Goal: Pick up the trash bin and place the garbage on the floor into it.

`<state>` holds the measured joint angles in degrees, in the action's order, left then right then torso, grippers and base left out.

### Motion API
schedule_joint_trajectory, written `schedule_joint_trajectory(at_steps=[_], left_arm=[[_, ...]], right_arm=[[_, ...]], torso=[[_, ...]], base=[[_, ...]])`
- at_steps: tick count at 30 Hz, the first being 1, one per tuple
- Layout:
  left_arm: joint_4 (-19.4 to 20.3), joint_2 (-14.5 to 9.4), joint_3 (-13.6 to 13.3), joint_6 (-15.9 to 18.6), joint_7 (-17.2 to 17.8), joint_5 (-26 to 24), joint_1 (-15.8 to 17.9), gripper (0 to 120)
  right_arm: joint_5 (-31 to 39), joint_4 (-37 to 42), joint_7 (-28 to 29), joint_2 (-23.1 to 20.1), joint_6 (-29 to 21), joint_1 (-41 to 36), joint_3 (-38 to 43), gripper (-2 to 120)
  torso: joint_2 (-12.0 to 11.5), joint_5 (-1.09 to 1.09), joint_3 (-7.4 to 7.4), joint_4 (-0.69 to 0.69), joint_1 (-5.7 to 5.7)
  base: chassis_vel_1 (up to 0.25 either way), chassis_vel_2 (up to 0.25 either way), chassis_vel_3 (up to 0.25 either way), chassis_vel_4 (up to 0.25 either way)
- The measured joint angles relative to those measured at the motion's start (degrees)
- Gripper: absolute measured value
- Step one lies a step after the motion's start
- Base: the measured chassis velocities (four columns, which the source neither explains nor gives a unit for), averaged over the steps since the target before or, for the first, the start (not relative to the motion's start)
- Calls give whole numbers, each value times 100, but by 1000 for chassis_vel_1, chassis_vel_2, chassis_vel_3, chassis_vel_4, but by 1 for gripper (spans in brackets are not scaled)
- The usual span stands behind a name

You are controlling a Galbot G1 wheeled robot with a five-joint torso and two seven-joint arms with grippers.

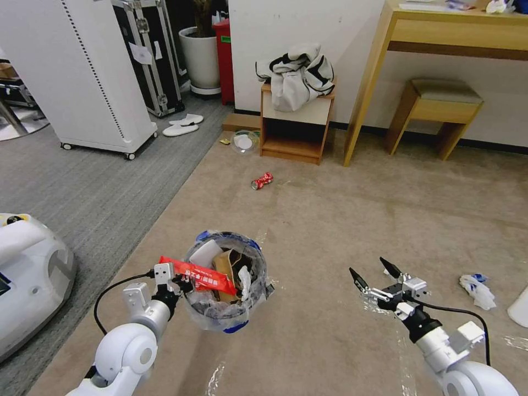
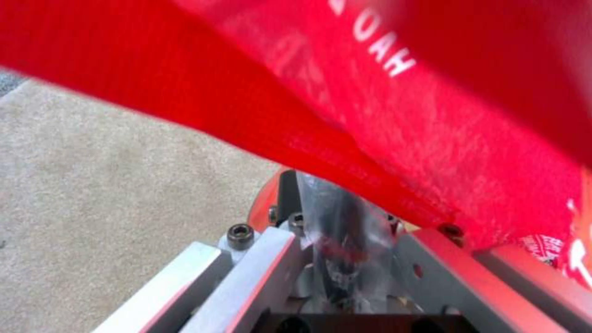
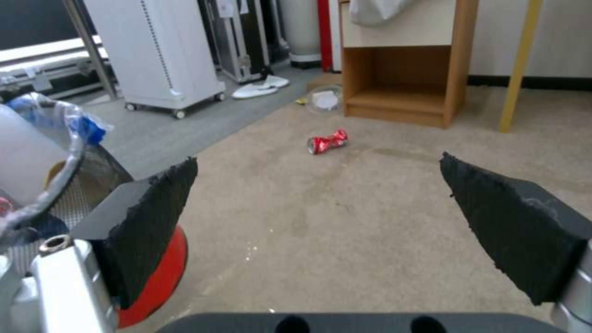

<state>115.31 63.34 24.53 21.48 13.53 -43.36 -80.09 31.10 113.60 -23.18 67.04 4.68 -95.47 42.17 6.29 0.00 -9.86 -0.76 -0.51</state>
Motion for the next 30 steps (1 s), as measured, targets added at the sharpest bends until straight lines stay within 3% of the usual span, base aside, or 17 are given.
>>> schedule_joint_trajectory(at_steps=[30], left_arm=[[26,92,-159,-7,-192,315,-22,1]], right_arm=[[-132,-72,-58,169,195,-35,160,100]], torso=[[0,0,0,0,0]], base=[[0,0,0,0]])
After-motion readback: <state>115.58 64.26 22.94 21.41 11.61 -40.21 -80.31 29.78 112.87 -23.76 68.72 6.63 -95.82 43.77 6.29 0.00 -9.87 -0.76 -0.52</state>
